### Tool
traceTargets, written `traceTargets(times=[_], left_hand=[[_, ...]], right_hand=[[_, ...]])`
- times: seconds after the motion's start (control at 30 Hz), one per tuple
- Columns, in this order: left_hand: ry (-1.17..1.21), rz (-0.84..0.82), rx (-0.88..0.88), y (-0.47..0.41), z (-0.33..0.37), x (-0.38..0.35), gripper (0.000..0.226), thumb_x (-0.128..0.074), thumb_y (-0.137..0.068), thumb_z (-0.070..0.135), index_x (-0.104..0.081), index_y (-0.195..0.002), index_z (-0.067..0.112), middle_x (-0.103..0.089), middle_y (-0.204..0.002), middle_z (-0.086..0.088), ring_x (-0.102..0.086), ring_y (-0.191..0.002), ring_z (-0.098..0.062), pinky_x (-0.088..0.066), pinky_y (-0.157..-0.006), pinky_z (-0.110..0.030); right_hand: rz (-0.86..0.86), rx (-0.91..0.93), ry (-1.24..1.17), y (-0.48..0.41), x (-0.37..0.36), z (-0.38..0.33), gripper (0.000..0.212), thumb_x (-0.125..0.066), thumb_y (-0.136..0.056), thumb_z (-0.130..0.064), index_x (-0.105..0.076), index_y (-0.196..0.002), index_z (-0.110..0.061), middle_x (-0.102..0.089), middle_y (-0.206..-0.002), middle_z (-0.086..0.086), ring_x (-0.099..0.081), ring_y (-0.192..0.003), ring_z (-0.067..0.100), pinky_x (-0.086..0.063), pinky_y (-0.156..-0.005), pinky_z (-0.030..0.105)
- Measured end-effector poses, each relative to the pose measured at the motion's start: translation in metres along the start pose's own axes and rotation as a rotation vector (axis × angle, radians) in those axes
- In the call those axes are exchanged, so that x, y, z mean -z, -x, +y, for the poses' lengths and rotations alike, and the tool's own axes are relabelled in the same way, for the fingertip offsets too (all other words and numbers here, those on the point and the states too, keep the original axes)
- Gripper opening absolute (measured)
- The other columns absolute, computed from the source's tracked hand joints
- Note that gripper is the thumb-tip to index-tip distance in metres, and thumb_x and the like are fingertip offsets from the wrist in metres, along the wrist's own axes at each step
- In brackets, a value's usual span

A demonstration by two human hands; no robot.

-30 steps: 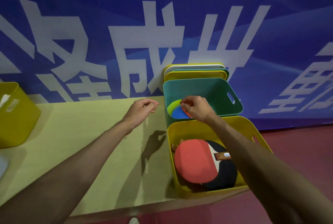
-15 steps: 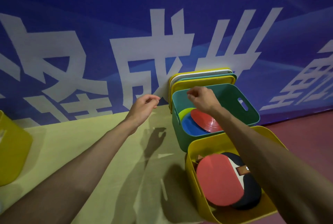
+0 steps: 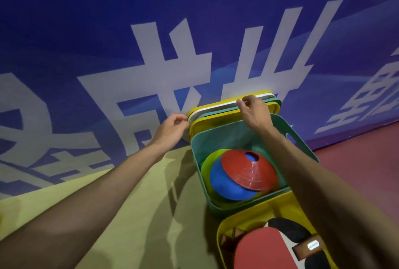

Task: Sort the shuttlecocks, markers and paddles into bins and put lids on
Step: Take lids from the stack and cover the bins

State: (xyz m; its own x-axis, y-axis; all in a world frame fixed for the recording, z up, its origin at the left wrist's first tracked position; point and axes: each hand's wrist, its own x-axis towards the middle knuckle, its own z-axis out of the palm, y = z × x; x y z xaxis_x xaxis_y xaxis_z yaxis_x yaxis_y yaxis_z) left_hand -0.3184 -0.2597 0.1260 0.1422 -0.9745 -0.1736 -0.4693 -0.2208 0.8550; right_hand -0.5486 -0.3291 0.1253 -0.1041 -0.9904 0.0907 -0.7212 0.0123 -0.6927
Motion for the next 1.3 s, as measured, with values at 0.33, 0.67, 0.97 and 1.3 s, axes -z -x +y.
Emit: traceTargets(times=[0.33,0.67,0.97,1.3], left_hand=[[-0.09,0.111,0.03,-0.065,-0.011,-0.045,0.032,-0.045,-0.096,0.027,-0.048,-0.127,0.021,-0.04,-0.127,-0.002,-0.049,-0.102,-0.016,-0.043,-0.077,-0.023],[-0.01,0.154,-0.016,-0.066,-0.032,-0.05,0.024,-0.047,-0.098,0.029,-0.061,-0.117,0.025,-0.061,-0.115,0.002,-0.058,-0.105,-0.018,-0.053,-0.09,-0.041],[0.147,0.201,0.069,-0.069,-0.021,-0.036,0.02,-0.056,-0.093,0.016,-0.068,-0.108,0.023,-0.065,-0.106,0.003,-0.061,-0.102,-0.017,-0.056,-0.087,-0.037],[0.141,0.416,0.078,-0.058,-0.02,-0.018,0.023,-0.055,-0.094,0.019,-0.068,-0.113,0.018,-0.065,-0.115,-0.001,-0.058,-0.108,-0.019,-0.051,-0.096,-0.044]], right_hand=[[0.065,0.139,0.246,-0.05,-0.032,0.019,0.037,-0.046,-0.097,-0.039,-0.063,-0.115,-0.011,-0.06,-0.118,0.008,-0.057,-0.104,0.023,-0.047,-0.095,0.041],[-0.013,0.274,0.423,-0.055,-0.032,0.028,0.029,-0.044,-0.098,-0.032,-0.068,-0.108,-0.02,-0.058,-0.121,0.002,-0.049,-0.113,0.023,-0.029,-0.101,0.046],[-0.245,0.203,0.308,-0.059,-0.024,0.013,0.022,-0.048,-0.098,-0.032,-0.068,-0.105,-0.025,-0.064,-0.1,-0.002,-0.048,-0.099,0.014,-0.019,-0.104,0.044],[-0.248,0.283,0.324,-0.055,-0.027,-0.006,0.027,-0.049,-0.097,-0.038,-0.065,-0.116,-0.028,-0.065,-0.114,-0.002,-0.052,-0.113,0.019,-0.019,-0.107,0.045]])
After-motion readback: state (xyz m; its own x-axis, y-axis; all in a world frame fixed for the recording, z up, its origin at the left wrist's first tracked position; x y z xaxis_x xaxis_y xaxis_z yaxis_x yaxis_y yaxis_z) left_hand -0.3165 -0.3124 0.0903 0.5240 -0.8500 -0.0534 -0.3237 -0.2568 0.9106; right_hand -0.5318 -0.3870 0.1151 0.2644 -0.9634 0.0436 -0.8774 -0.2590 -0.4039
